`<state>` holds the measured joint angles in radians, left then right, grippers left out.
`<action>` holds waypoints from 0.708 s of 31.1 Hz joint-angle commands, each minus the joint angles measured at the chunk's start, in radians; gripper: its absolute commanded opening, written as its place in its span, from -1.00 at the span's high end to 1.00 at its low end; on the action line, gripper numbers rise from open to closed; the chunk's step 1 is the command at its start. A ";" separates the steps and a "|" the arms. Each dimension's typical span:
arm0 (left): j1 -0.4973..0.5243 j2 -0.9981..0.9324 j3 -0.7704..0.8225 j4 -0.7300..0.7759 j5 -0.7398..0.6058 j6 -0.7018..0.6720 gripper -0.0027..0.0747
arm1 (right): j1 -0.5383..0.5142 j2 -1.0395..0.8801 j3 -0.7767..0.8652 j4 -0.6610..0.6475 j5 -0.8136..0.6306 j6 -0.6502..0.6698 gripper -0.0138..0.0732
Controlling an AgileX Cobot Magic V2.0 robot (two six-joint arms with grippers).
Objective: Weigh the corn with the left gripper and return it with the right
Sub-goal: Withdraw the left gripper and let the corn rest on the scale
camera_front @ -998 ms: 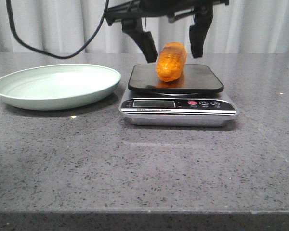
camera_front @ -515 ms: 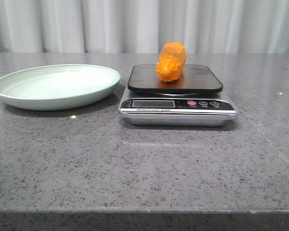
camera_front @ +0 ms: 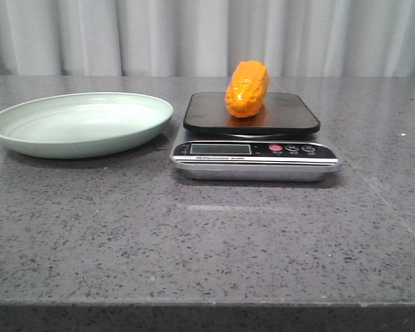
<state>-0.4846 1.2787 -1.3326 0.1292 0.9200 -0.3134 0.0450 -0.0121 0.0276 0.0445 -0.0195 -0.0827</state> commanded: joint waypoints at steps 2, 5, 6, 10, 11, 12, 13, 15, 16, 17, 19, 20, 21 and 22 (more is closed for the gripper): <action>0.004 -0.193 0.135 -0.009 -0.173 0.053 0.50 | -0.010 -0.016 -0.008 -0.012 -0.087 -0.006 0.30; 0.001 -0.318 0.245 -0.031 -0.274 0.053 0.50 | -0.010 -0.016 -0.008 -0.012 -0.087 -0.006 0.30; 0.001 -0.356 0.277 -0.032 -0.305 0.053 0.50 | -0.010 -0.016 -0.008 -0.012 -0.087 -0.006 0.30; 0.001 -0.514 0.422 -0.025 -0.424 0.053 0.50 | -0.010 -0.015 -0.008 -0.012 -0.087 -0.006 0.30; 0.001 -0.560 0.453 -0.023 -0.446 0.053 0.50 | -0.010 -0.015 -0.008 -0.012 -0.087 -0.006 0.30; 0.001 -0.596 0.483 -0.023 -0.465 0.053 0.50 | -0.010 -0.015 -0.008 -0.012 -0.087 -0.006 0.30; 0.001 -0.633 0.513 -0.023 -0.488 0.053 0.50 | -0.010 -0.015 -0.008 -0.012 -0.087 -0.006 0.30; 0.001 -0.711 0.578 -0.016 -0.521 0.054 0.50 | -0.010 -0.015 -0.008 -0.012 -0.087 -0.006 0.30; 0.001 -0.745 0.607 0.006 -0.536 0.054 0.50 | -0.010 -0.015 -0.008 -0.012 -0.087 -0.006 0.30; 0.001 -0.786 0.644 0.034 -0.555 0.054 0.50 | -0.010 -0.015 -0.008 -0.012 -0.087 -0.006 0.30; 0.001 -0.857 0.716 0.071 -0.595 0.054 0.50 | -0.010 -0.015 -0.008 -0.012 -0.087 -0.006 0.30; 0.001 -0.895 0.743 0.073 -0.611 0.054 0.50 | -0.010 -0.015 -0.008 -0.012 -0.087 -0.006 0.30; 0.001 -0.924 0.768 0.073 -0.626 0.054 0.51 | -0.010 -0.015 -0.008 -0.012 -0.087 -0.006 0.30; 0.001 -0.954 0.791 0.073 -0.640 0.054 0.52 | -0.010 -0.015 -0.008 -0.012 -0.087 -0.006 0.30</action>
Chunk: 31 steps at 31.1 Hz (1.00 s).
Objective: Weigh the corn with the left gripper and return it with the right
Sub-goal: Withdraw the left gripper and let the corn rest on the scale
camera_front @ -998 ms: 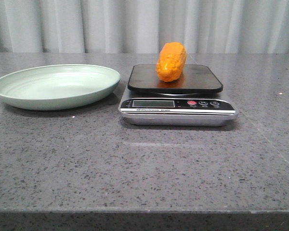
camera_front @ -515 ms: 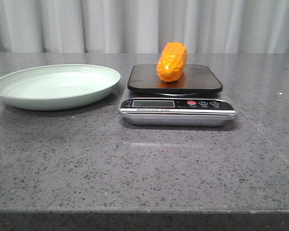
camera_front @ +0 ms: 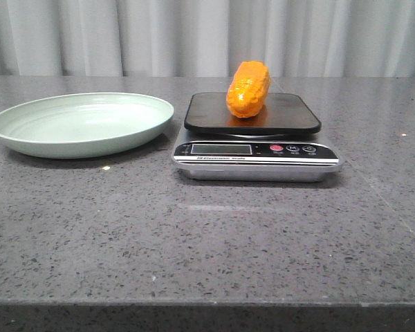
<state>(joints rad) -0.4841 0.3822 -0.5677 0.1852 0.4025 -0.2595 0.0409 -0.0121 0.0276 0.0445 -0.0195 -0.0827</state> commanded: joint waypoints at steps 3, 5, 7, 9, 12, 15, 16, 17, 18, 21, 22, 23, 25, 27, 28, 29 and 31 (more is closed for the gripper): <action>0.000 -0.159 0.103 0.022 -0.154 0.001 0.61 | -0.006 -0.015 -0.008 -0.012 -0.087 -0.006 0.30; 0.000 -0.211 0.142 0.022 -0.185 0.001 0.60 | -0.006 -0.015 -0.008 -0.012 -0.087 -0.006 0.30; 0.000 -0.266 0.183 0.022 -0.239 0.001 0.60 | -0.006 -0.015 -0.008 -0.012 -0.087 -0.006 0.30; 0.000 -0.318 0.209 0.025 -0.281 0.001 0.60 | -0.006 -0.015 -0.008 -0.012 -0.087 -0.006 0.30; 0.000 -0.357 0.231 0.050 -0.306 0.001 0.60 | -0.006 -0.015 -0.008 -0.012 -0.102 -0.006 0.30; 0.000 -0.362 0.238 0.052 -0.316 0.001 0.60 | -0.006 -0.015 -0.008 -0.012 -0.144 -0.006 0.30; 0.000 -0.362 0.238 0.052 -0.318 0.001 0.60 | -0.006 -0.015 -0.009 -0.005 -0.179 -0.001 0.30; 0.000 -0.362 0.238 0.052 -0.318 0.001 0.60 | -0.006 -0.015 -0.012 0.006 -0.213 0.007 0.30; 0.000 -0.362 0.238 0.052 -0.318 0.001 0.60 | -0.003 -0.015 -0.023 0.025 -0.237 0.020 0.30; 0.000 -0.362 0.238 0.052 -0.318 0.001 0.60 | -0.003 -0.007 -0.086 0.071 -0.188 0.035 0.30; 0.000 -0.362 0.238 0.052 -0.318 0.001 0.60 | -0.003 0.002 -0.122 0.080 -0.148 0.035 0.30; 0.000 -0.362 0.238 0.052 -0.318 0.001 0.60 | -0.003 0.021 -0.162 0.084 -0.088 0.035 0.30; 0.000 -0.362 0.238 0.052 -0.318 0.001 0.60 | -0.003 0.077 -0.232 0.084 0.026 0.034 0.30; 0.000 -0.362 0.244 0.052 -0.320 0.001 0.60 | -0.003 0.152 -0.313 0.092 0.136 0.035 0.30; 0.000 -0.362 0.248 0.052 -0.327 0.001 0.60 | -0.003 0.185 -0.356 0.110 0.189 0.035 0.30; 0.000 -0.362 0.252 0.052 -0.335 0.001 0.60 | -0.003 0.215 -0.389 0.126 0.226 0.035 0.30; 0.000 -0.362 0.259 0.052 -0.342 0.001 0.60 | -0.003 0.274 -0.446 0.143 0.285 0.034 0.30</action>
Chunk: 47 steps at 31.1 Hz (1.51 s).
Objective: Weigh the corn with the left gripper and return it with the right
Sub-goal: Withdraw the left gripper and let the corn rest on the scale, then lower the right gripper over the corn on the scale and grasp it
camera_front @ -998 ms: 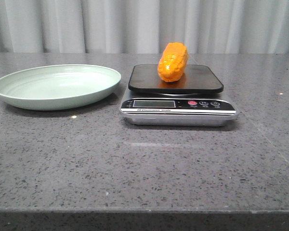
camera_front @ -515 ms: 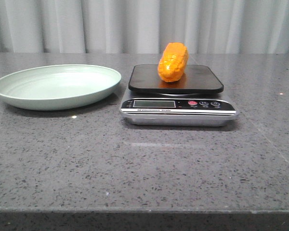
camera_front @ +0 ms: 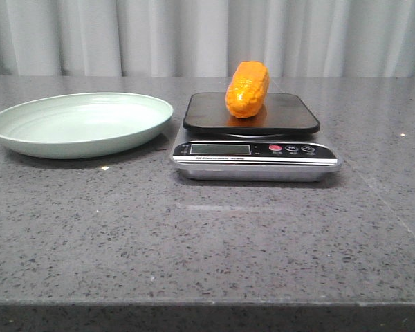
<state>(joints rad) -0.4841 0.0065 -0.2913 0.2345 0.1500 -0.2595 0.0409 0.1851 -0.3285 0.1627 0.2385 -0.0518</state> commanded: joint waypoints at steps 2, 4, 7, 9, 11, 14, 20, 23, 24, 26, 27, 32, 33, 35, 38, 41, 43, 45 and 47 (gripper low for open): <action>0.000 0.014 -0.018 0.003 -0.090 0.001 0.60 | -0.003 0.112 -0.120 0.025 0.037 0.002 0.30; 0.000 0.014 -0.018 0.003 -0.090 0.001 0.60 | -0.003 0.131 -0.124 0.025 0.009 0.002 0.30; 0.000 0.014 -0.018 0.003 -0.090 0.001 0.60 | -0.003 0.138 -0.124 0.025 -0.033 0.002 0.30; 0.000 0.014 -0.018 0.003 -0.090 0.001 0.60 | -0.003 0.138 -0.124 0.025 -0.057 0.002 0.30; 0.000 0.014 -0.018 0.001 -0.082 0.001 0.60 | -0.003 0.138 -0.124 0.025 -0.067 0.002 0.30; 0.000 0.014 -0.019 -0.005 -0.062 0.001 0.60 | -0.003 0.138 -0.124 0.026 -0.061 0.002 0.30; 0.000 0.014 -0.019 -0.005 0.013 0.001 0.60 | -0.001 0.159 -0.152 0.030 0.052 0.002 0.29; 0.000 0.014 -0.019 -0.005 0.039 0.001 0.60 | 0.033 0.193 -0.178 0.030 0.068 0.001 0.25; 0.000 0.014 -0.019 -0.005 0.047 0.001 0.60 | 0.048 0.210 -0.189 0.030 0.075 0.001 0.19; 0.000 0.014 -0.019 -0.005 0.049 0.001 0.60 | 0.084 0.249 -0.224 0.030 0.099 0.000 -0.04; 0.000 0.014 -0.019 -0.005 0.049 0.001 0.60 | 0.103 0.276 -0.244 0.030 0.112 0.000 -0.16; 0.000 0.014 -0.019 -0.005 0.047 0.001 0.60 | 0.187 0.412 -0.345 0.058 0.164 0.000 -0.59; 0.000 0.014 -0.019 -0.005 0.047 0.001 0.60 | 0.210 0.439 -0.363 0.086 0.157 0.000 -0.62; 0.000 0.014 -0.019 -0.005 0.047 0.001 0.60 | 0.250 0.507 -0.398 0.138 0.141 -0.003 -0.64; 0.000 0.014 -0.019 -0.005 0.040 0.001 0.60 | 0.310 0.598 -0.466 0.141 0.141 -0.010 -0.64; 0.000 0.014 -0.019 -0.005 0.036 0.001 0.60 | 0.361 0.715 -0.555 0.140 0.172 -0.010 -0.64; 0.000 0.014 -0.019 -0.005 0.034 0.001 0.60 | 0.399 0.802 -0.624 0.133 0.183 -0.010 -0.64; 0.000 0.014 -0.019 -0.004 0.034 0.001 0.60 | 0.421 0.892 -0.703 0.132 0.189 -0.005 -0.64; 0.000 0.014 -0.019 0.000 0.034 0.001 0.60 | 0.428 0.976 -0.776 0.132 0.208 0.031 -0.64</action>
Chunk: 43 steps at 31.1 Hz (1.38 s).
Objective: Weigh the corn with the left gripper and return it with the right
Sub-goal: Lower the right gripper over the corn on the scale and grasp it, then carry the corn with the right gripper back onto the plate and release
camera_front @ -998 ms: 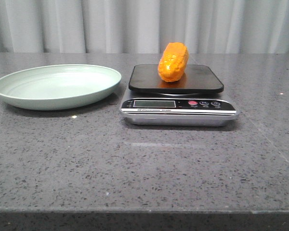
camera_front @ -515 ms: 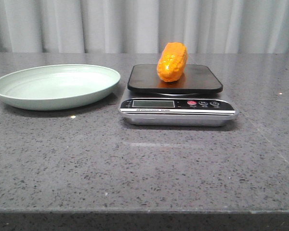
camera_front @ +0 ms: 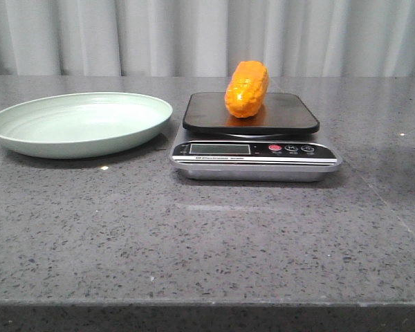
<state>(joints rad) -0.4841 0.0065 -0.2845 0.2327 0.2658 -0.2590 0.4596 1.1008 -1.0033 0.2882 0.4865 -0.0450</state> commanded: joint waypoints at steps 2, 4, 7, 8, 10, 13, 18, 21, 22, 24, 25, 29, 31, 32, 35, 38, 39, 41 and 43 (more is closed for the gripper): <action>0.000 0.014 -0.026 0.002 -0.084 0.000 0.60 | 0.011 0.140 -0.187 0.007 0.001 0.099 -0.64; 0.000 0.014 -0.026 0.002 -0.084 0.000 0.60 | 0.011 0.216 -0.272 -0.008 0.059 0.184 -0.64; 0.000 0.014 -0.026 0.002 -0.084 0.000 0.60 | 0.011 0.311 -0.395 -0.100 0.168 0.309 -0.64; 0.000 0.014 -0.026 0.002 -0.084 0.000 0.60 | 0.011 0.347 -0.430 -0.137 0.204 0.349 -0.64; 0.000 0.014 -0.026 0.002 -0.084 0.000 0.60 | 0.014 0.408 -0.508 -0.235 0.290 0.446 -0.64; 0.000 0.014 -0.026 0.002 -0.084 0.000 0.60 | 0.027 0.498 -0.625 -0.322 0.417 0.580 -0.64; 0.000 0.014 -0.026 0.002 -0.084 0.000 0.60 | 0.068 0.638 -0.745 -0.328 0.487 0.630 -0.64; 0.000 0.014 -0.026 0.002 -0.084 0.000 0.60 | 0.075 0.712 -0.782 -0.357 0.562 0.632 -0.64; 0.000 0.014 -0.026 0.002 -0.084 0.000 0.60 | 0.075 0.729 -0.789 -0.365 0.592 0.640 -0.64; 0.000 0.014 -0.026 0.002 -0.084 0.000 0.60 | 0.075 0.759 -0.791 -0.372 0.617 0.647 -0.64; 0.000 0.014 -0.026 0.002 -0.084 0.000 0.60 | 0.075 0.770 -0.791 -0.372 0.623 0.648 -0.64; 0.000 0.014 -0.026 0.002 -0.084 0.000 0.60 | 0.075 0.794 -0.791 -0.372 0.629 0.648 -0.40; 0.000 0.014 -0.026 0.002 -0.084 0.000 0.60 | 0.075 0.794 -0.791 -0.372 0.627 0.648 -0.05; 0.000 0.014 -0.026 0.002 -0.084 0.000 0.60 | 0.075 0.792 -0.796 -0.372 0.625 0.648 0.09; 0.000 0.014 -0.026 0.002 -0.084 0.000 0.60 | 0.095 0.792 -0.856 -0.371 0.631 0.609 0.38; 0.000 0.014 -0.026 0.002 -0.084 0.000 0.60 | 0.156 0.797 -0.944 -0.371 0.620 0.551 0.34; 0.000 0.014 -0.026 0.002 -0.084 0.000 0.60 | 0.183 0.803 -0.974 -0.371 0.613 0.546 0.34; 0.000 0.014 -0.026 0.002 -0.084 0.000 0.60 | 0.231 0.823 -1.021 -0.371 0.599 0.541 0.34; 0.000 0.014 -0.026 0.002 -0.084 0.000 0.60 | 0.272 0.854 -1.072 -0.371 0.583 0.538 0.34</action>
<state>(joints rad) -0.4841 0.0065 -0.2845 0.2345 0.2652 -0.2590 0.6986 1.9831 -2.0051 -0.0766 1.1182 0.5095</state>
